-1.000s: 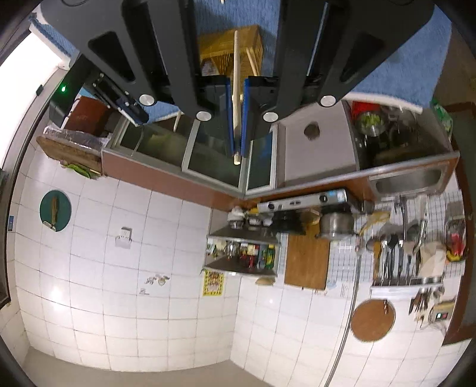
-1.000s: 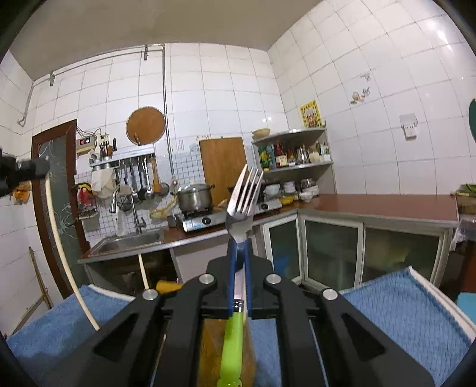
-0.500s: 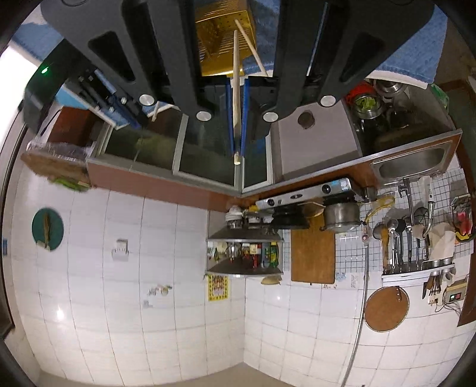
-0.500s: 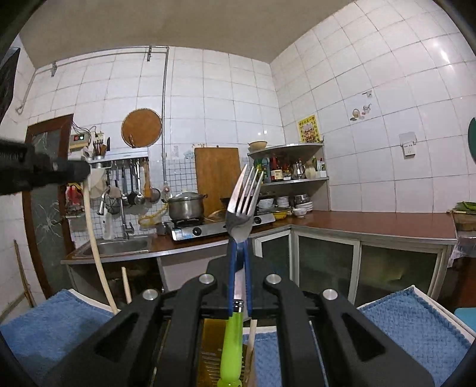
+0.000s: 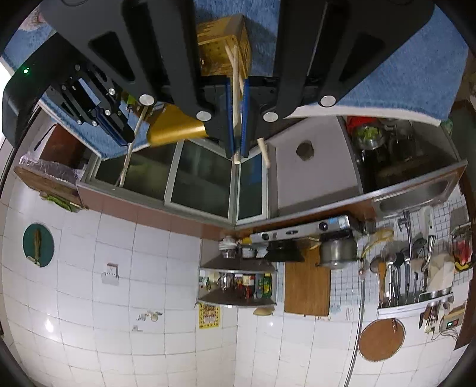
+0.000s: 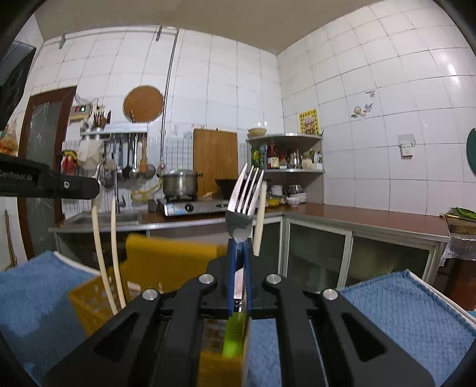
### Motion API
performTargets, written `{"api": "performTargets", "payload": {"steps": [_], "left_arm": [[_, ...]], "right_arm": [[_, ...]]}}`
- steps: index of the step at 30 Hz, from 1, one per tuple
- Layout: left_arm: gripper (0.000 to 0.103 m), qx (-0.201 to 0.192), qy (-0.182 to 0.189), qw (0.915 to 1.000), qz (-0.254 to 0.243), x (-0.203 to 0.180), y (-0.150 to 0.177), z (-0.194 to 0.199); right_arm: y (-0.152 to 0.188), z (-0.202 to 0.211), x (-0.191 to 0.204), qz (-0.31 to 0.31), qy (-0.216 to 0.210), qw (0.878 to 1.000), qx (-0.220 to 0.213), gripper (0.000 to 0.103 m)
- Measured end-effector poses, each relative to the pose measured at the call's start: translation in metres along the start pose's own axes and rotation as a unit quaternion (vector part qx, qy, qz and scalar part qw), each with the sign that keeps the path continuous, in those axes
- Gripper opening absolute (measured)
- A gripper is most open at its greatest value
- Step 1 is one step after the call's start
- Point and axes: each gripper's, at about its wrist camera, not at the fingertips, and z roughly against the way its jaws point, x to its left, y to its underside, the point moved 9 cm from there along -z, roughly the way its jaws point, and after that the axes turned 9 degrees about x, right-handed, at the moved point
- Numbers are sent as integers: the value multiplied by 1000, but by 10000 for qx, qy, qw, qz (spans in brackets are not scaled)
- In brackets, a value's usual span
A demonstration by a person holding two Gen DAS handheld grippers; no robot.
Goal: Organize utensils
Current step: 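Lower the chopstick and fork into the holder and open both tools, then move both tools back toward the remaining chopsticks on the towel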
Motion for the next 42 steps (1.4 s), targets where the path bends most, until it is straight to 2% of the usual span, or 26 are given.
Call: {"api": "performTargets", "payload": {"steps": [4,8,9,10,12,16,21,24,31,38,42], "left_arm": [[4,33,-78,9999,55,3,7,0],[6,111,-81,9997,201,9,6,11],[16,158,-135,9996,211,11,5,15],[36,202,-140,9994,233,11,5,18],[59,237,-158,9990,333,15,5,30],[76,383,-319,9980,391,22,14,49],[93,768,-431,9948,518,35,52,57],[95,1037,-431,9917,619,39,80,55],[96,1702,-390,9818,753,40,145,40],[95,2148,-200,9745,617,18,195,34],[94,2337,-36,9704,608,2,209,31]], "right_arm": [[15,3,0,113,-40,9995,276,7],[18,4,-7,-32,-228,9974,678,8],[17,6,-9,-41,-264,9962,824,14],[17,7,-9,-59,-283,9955,898,31],[15,14,-14,-163,-325,9942,1010,46],[14,29,-19,-172,-256,9915,1263,47],[36,48,-29,-257,-59,9827,1832,60],[63,56,-34,-357,62,9743,2223,63],[114,76,-40,-473,153,9621,2681,69],[148,89,-53,-565,384,9522,2979,69],[153,97,-57,-579,418,9483,3091,69]]}}
